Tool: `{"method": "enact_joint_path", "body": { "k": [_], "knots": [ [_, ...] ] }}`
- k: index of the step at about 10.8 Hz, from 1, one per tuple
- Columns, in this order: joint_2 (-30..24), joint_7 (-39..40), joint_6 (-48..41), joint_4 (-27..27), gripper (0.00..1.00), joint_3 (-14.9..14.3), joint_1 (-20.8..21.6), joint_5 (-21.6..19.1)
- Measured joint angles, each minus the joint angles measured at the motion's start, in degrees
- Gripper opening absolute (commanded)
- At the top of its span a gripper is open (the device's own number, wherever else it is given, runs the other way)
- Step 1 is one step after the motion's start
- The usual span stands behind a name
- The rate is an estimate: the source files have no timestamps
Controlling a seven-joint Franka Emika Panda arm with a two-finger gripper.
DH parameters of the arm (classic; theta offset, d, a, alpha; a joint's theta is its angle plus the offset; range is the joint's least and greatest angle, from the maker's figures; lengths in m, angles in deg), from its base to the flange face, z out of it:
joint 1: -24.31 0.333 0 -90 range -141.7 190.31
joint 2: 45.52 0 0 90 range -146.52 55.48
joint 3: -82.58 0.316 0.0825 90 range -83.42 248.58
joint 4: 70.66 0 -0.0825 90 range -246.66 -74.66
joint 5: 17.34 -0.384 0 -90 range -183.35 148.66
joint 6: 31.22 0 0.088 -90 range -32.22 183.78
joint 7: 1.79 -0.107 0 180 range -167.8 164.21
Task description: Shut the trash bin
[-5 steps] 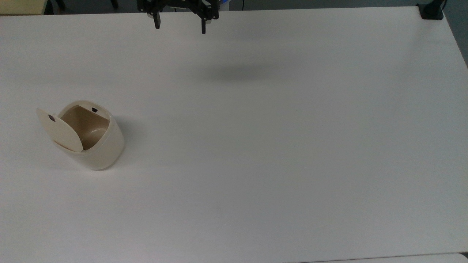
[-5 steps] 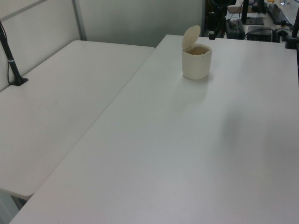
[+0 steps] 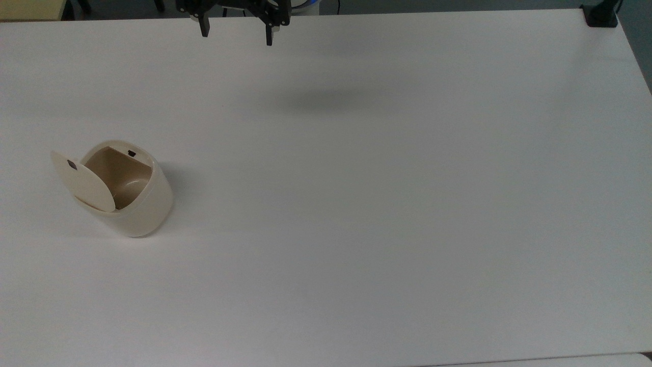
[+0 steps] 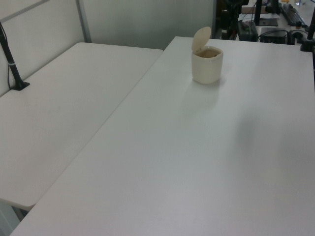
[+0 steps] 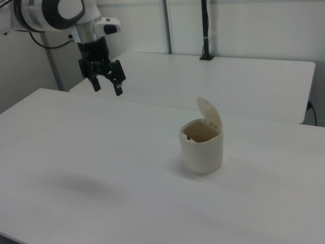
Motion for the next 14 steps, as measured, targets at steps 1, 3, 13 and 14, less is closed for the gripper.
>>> {"method": "enact_joint_path", "body": {
  "k": [1, 3, 13, 14],
  "knots": [
    [0.0, 0.0, 0.0, 0.0, 1.0, 0.0, 0.02, 0.0],
    [0.0, 0.0, 0.0, 0.0, 1.0, 0.0, 0.03, 0.0],
    [-0.03, 1.98, 0.0, 0.04, 0.11, -0.06, -0.03, 0.0],
    [-0.03, 2.5, 0.0, 0.04, 0.0, -0.06, -0.03, 0.0]
  ]
}}
